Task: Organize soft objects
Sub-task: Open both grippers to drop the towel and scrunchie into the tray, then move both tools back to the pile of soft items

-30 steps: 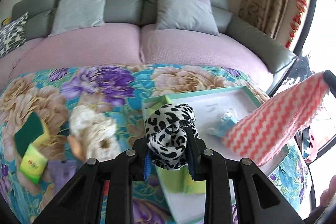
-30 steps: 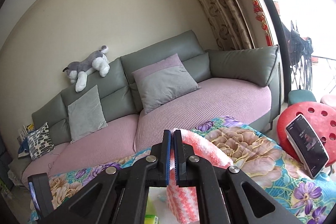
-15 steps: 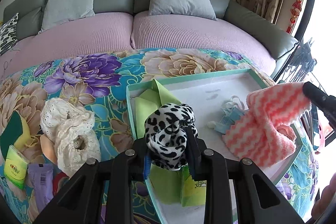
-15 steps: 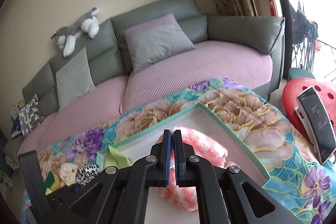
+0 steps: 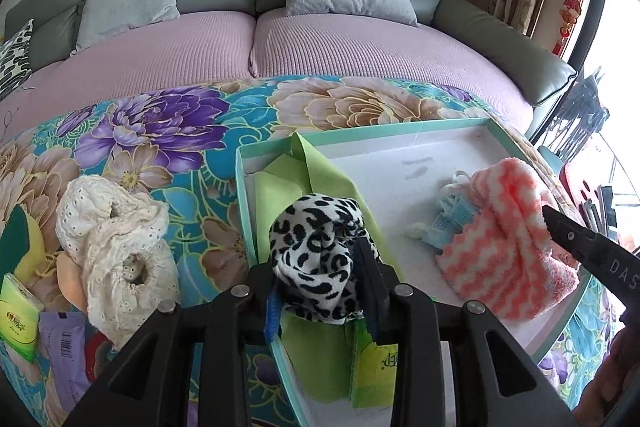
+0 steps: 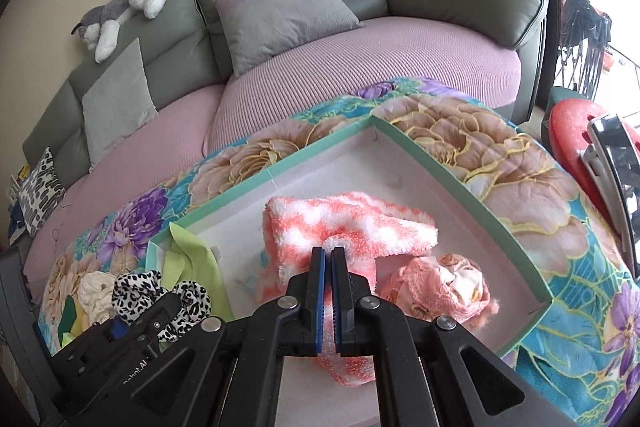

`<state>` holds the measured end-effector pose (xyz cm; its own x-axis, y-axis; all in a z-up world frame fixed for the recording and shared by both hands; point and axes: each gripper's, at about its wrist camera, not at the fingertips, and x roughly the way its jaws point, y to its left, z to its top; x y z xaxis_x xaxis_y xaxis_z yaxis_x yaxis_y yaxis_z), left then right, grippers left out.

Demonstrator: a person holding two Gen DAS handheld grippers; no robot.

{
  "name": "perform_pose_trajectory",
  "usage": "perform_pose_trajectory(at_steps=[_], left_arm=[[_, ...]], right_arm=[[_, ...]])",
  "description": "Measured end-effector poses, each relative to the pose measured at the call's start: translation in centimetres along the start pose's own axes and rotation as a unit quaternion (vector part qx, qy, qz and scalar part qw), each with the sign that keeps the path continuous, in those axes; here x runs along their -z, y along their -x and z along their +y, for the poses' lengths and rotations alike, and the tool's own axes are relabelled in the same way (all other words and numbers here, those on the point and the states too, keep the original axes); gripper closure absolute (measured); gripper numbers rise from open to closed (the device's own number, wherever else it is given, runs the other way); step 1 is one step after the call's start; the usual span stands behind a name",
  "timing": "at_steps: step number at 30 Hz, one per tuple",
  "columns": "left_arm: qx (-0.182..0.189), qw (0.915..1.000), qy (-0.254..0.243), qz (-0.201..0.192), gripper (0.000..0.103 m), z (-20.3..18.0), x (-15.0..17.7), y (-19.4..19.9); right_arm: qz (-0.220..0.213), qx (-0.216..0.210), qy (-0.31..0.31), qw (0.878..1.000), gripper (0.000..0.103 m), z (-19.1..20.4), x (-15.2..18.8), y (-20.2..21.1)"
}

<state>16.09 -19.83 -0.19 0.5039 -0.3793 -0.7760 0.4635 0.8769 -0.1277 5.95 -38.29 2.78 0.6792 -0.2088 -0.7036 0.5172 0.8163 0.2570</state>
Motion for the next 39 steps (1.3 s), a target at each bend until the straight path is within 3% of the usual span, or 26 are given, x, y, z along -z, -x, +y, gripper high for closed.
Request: perform_pose_trajectory(at_steps=[8, 15, 22, 29, 33, 35, 39], left_arm=[[0.008, 0.9998, 0.016, 0.011, 0.056, 0.5, 0.2, -0.7], [0.026, 0.9995, 0.016, 0.008, 0.035, 0.1, 0.1, 0.5], [0.019, 0.9997, 0.013, -0.002, 0.034, 0.2, -0.3, 2.3], [-0.004, 0.9995, 0.017, -0.025, 0.023, 1.3, -0.6, 4.4], [-0.027, 0.9987, 0.033, -0.027, 0.019, 2.8, -0.7, 4.7], [-0.043, 0.998, 0.042, -0.02, 0.01, 3.6, -0.6, 4.4], [-0.069, 0.9956, 0.062, -0.006, 0.01, 5.0, -0.3, 3.6]], right_arm=[[0.012, 0.0, -0.003, 1.0, 0.097, 0.1, 0.5, -0.9], [0.002, 0.012, 0.007, 1.0, 0.096, 0.5, 0.2, 0.0], [-0.009, 0.012, 0.006, 1.0, 0.095, 0.4, -0.2, 1.5], [-0.02, 0.013, 0.008, 1.0, 0.072, 0.3, -0.5, 2.8], [-0.023, 0.018, 0.009, 1.0, 0.049, 0.3, -0.6, 3.1], [-0.016, 0.02, 0.011, 1.0, 0.047, 0.3, -0.5, 2.8], [-0.003, 0.034, 0.031, 0.999, 0.038, 0.8, -0.2, 2.2]])
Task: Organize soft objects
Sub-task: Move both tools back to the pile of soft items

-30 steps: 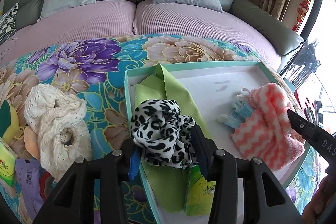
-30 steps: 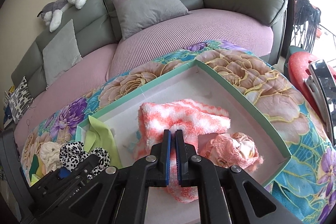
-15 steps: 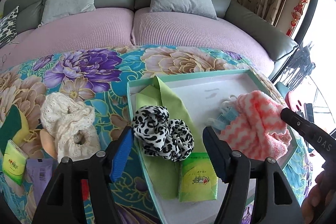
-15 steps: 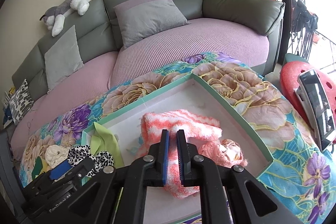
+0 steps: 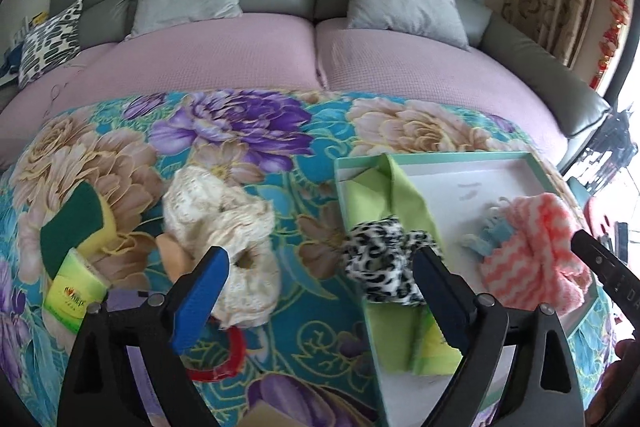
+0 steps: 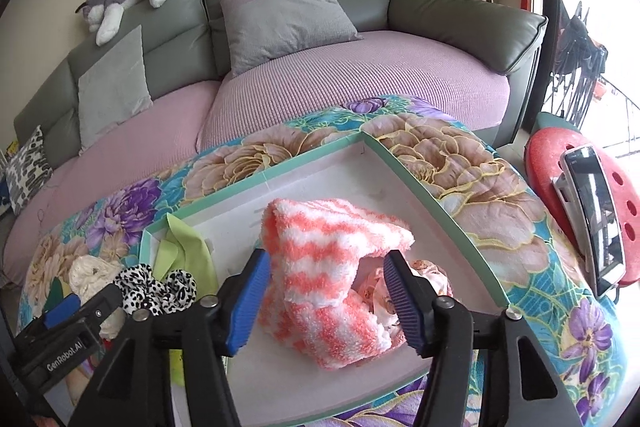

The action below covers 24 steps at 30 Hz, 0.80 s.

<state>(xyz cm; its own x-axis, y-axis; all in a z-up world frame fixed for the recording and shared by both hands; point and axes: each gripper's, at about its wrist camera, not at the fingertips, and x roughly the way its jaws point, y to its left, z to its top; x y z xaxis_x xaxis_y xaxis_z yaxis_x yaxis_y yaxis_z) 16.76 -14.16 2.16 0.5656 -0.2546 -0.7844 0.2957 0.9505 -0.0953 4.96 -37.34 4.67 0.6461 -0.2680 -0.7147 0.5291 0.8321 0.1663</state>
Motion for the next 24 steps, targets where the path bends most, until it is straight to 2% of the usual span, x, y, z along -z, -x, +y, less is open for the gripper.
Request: perform_pose_trajectory(at_steps=[5, 10, 13, 17, 24], left_arm=[[-0.019, 0.9994, 0.026, 0.013, 0.01, 1.4, 0.2, -0.7], [-0.04, 0.9982, 0.041, 0.017, 0.01, 2.5, 0.4, -0.7], [-0.05, 0.9975, 0.046, 0.018, 0.01, 3.1, 0.5, -0.6], [-0.066, 0.9963, 0.051, 0.018, 0.01, 3.8, 0.6, -0.4], [-0.071, 0.9954, 0.065, 0.005, 0.01, 5.2, 0.4, 1.4]], right_arm=[[0.009, 0.004, 0.013, 1.0, 0.022, 0.5, 0.3, -0.5], [0.012, 0.015, 0.021, 1.0, 0.016, 0.6, 0.4, -0.8], [0.016, 0.021, 0.023, 0.999, 0.001, 0.6, 0.5, -1.0], [0.017, 0.034, 0.033, 0.999, 0.0, 0.9, 0.6, -1.1], [-0.011, 0.032, 0.043, 0.998, 0.0, 1.7, 0.1, 0.3]])
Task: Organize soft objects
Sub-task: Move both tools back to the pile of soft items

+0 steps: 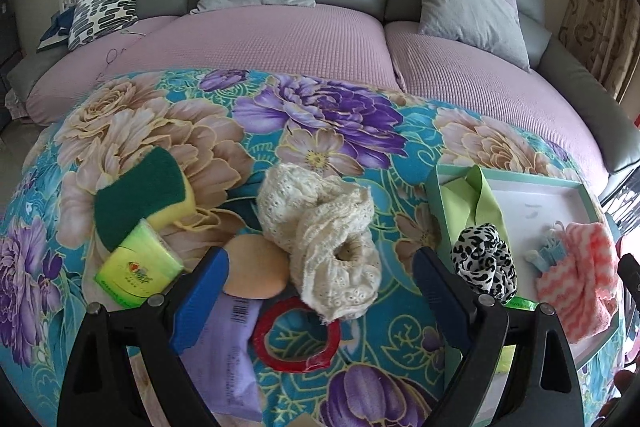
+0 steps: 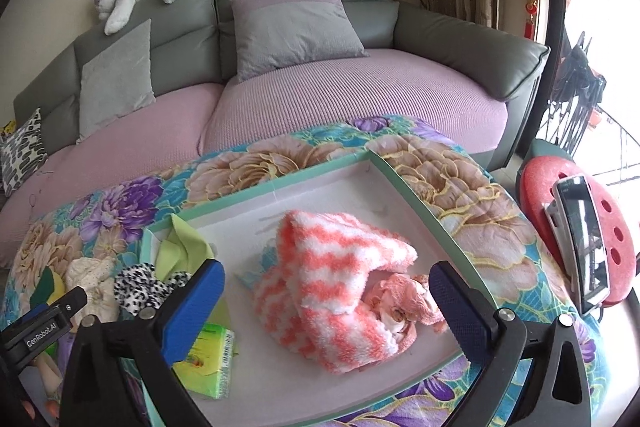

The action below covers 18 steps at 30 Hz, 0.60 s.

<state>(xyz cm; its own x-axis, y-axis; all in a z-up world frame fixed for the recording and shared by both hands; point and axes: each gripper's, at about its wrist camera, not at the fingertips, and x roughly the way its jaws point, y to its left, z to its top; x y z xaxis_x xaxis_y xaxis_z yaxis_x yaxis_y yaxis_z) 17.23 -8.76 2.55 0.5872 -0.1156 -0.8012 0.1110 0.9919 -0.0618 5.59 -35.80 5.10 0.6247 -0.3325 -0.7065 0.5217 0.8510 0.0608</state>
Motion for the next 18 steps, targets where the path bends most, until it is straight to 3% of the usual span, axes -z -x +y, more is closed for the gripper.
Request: perform_pose_trajectory(at_steps=[9, 18], left_arm=[[-0.039, 0.997, 0.064, -0.022, 0.01, 5.8, -0.4, 2.8], [-0.107, 0.9811, 0.16, -0.018, 0.01, 13.7, 0.5, 3.5]], right_arm=[[-0.029, -0.05, 0.025, 0.998, 0.0, 3.6, -0.5, 2.1], [-0.034, -0.129, 0.082, 0.988, 0.0, 10.6, 0.4, 3.1]])
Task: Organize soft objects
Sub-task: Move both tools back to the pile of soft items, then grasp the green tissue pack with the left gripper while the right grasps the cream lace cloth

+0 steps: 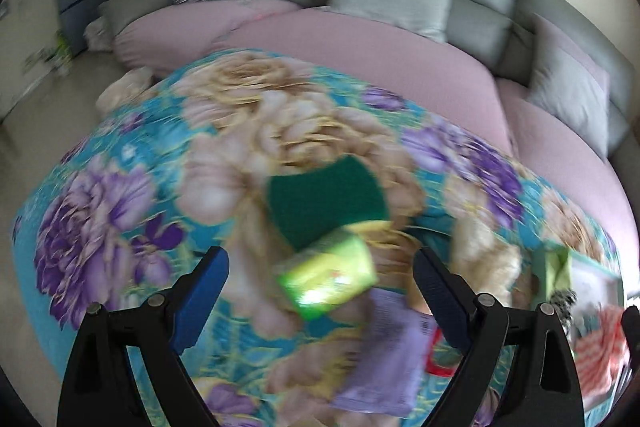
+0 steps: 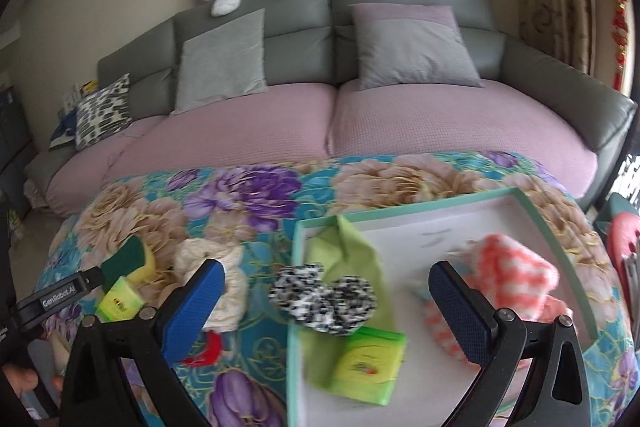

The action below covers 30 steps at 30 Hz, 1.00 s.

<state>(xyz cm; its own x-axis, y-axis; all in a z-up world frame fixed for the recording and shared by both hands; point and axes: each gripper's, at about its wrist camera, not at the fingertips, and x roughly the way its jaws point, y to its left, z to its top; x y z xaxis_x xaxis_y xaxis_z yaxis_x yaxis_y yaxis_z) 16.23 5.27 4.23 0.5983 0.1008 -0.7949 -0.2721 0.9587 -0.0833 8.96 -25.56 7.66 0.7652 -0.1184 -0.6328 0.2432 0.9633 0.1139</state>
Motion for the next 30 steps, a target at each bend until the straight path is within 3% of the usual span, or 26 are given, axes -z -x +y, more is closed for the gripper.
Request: perform_pose_trajectory(at_steps=[5, 10, 18, 22, 30], left_arm=[[-0.022, 0.9991, 0.036, 0.0, 0.01, 3.0, -0.2, -0.4], [0.003, 0.9981, 0.059, 0.014, 0.01, 4.3, -0.1, -1.1], [0.043, 0.9966, 0.057, 0.042, 0.01, 3.3, 0.6, -3.2], [0.041, 0.9969, 0.049, 0.046, 0.01, 2.4, 0.8, -4.0], [0.051, 0.9959, 0.042, 0.061, 0.01, 1.5, 1.4, -5.8]], right_arm=[[0.005, -0.034, 0.029, 0.999, 0.0, 4.1, 0.5, -1.1], [0.018, -0.079, 0.058, 0.995, 0.0, 7.9, 1.3, -2.4], [0.052, -0.105, 0.089, 0.989, 0.0, 11.3, 2.9, -5.7], [0.063, -0.103, 0.089, 0.989, 0.001, 11.8, 3.5, -7.0], [0.085, -0.098, 0.067, 0.989, 0.022, 11.4, 4.1, -8.9]])
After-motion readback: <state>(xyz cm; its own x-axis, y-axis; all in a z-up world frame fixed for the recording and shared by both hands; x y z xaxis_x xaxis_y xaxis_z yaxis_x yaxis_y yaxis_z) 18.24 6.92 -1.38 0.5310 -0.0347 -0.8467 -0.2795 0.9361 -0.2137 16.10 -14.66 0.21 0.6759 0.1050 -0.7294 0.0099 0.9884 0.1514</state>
